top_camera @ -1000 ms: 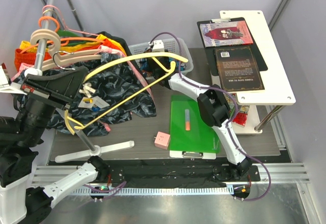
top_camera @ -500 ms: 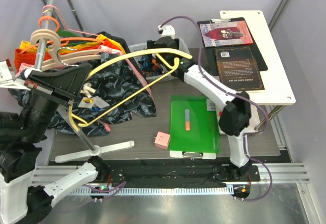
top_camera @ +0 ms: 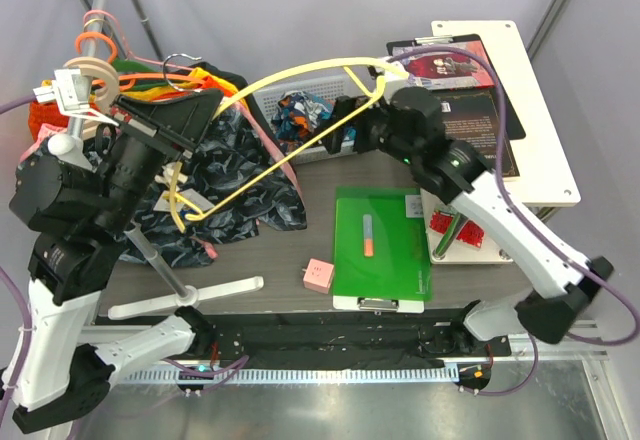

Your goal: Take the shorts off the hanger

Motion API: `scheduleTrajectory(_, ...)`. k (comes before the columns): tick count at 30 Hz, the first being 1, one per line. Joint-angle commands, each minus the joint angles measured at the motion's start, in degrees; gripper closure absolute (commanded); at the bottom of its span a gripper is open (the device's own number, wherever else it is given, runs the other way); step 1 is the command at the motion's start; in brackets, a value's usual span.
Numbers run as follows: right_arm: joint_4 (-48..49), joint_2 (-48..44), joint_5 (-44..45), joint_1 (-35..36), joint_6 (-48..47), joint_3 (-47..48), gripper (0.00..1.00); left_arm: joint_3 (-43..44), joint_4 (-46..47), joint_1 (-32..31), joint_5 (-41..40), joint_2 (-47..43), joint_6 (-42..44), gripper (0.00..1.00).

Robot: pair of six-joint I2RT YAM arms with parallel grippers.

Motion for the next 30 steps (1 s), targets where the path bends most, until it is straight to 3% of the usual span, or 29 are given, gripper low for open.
scheduleTrajectory(1,3.6,-9.7,-12.97,0.29,2.35,-7.36,0.0,1.42,8.15,0.21,-5.06,0.15,-0.86,0.99)
scheduleTrajectory(3,7.64,-14.6,-17.27,0.29,2.88,-12.11,0.0,0.02,10.25,0.21,-6.65,0.25,-3.05,1.0)
scheduleTrajectory(7,24.82,-20.17,-29.38,0.29,8.22,-22.13,0.0,-1.92,13.94,0.21,-8.68,0.77,-7.72,0.99)
scheduleTrajectory(9,30.23,-21.31,-30.91,0.29,9.38,-22.51,0.0,-1.14,14.66,0.21,-7.98,1.47,-8.51,1.0)
scheduleTrajectory(14,18.58,-22.02,-18.91,0.2,5.18,-11.89,0.0,2.65,10.35,0.21,-4.55,3.67,-7.73,1.0)
scheduleTrajectory(17,15.4,-22.63,-17.55,0.29,5.77,-8.8,0.02,1.77,9.3,0.21,-4.54,3.24,-7.29,1.0)
scheduleTrajectory(21,15.92,-22.72,-19.49,0.29,8.58,-6.96,0.02,-1.04,9.91,0.21,-4.9,2.27,-7.28,0.99)
scheduleTrajectory(26,18.99,-21.59,-15.45,0.2,13.24,-6.16,0.04,-4.37,11.14,0.21,-3.84,1.13,-9.03,1.0)
scheduleTrajectory(30,28.97,-18.95,-17.19,0.2,21.23,-8.17,0.11,-5.79,12.02,0.21,-3.93,0.95,-9.83,1.0)
